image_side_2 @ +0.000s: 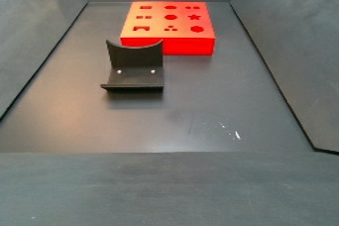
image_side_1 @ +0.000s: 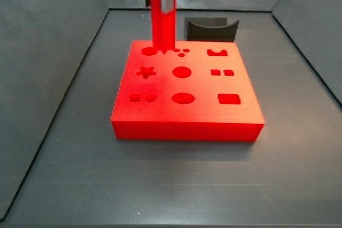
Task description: Insert the star object.
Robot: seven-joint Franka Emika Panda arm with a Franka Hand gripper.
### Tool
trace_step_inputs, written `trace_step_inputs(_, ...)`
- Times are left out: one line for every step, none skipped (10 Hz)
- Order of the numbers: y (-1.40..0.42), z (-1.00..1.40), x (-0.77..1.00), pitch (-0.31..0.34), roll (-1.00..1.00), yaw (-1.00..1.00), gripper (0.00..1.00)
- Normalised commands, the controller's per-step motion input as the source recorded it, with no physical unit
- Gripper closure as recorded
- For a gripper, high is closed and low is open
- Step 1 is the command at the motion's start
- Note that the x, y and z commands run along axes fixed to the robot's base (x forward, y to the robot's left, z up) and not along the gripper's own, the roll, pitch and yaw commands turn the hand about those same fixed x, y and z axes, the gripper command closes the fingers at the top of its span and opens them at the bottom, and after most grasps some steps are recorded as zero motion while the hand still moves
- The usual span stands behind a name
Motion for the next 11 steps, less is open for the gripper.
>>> trace_step_inputs(0.0,-0.45,-0.04,0.066,0.02,-1.0,1.0)
trace_step_inputs(0.0,-0.12,0.0,0.129,0.08,-0.9,1.0)
trace_step_inputs(0.0,-0.03,0.0,0.053,0.04,-0.22,1.0)
trace_step_inputs(0.0,0.0,0.05,0.066,0.02,0.02,1.0)
trace_step_inputs(0.0,-0.19,0.0,0.0,0.09,0.01,1.0)
trace_step_inputs(0.01,-0.32,-0.09,-0.026,0.39,-0.04,1.0)
trace_step_inputs(0.01,-0.35,-0.11,-0.044,0.44,-0.04,1.0)
trace_step_inputs(0.08,-0.35,-0.19,-0.083,0.4,-0.02,1.0)
trace_step_inputs(0.12,-0.17,-0.29,-0.097,0.27,0.0,1.0)
trace_step_inputs(0.2,-0.1,-0.2,-0.19,0.0,0.1,1.0)
trace_step_inputs(0.26,0.0,-0.13,-0.284,-0.28,0.21,1.0)
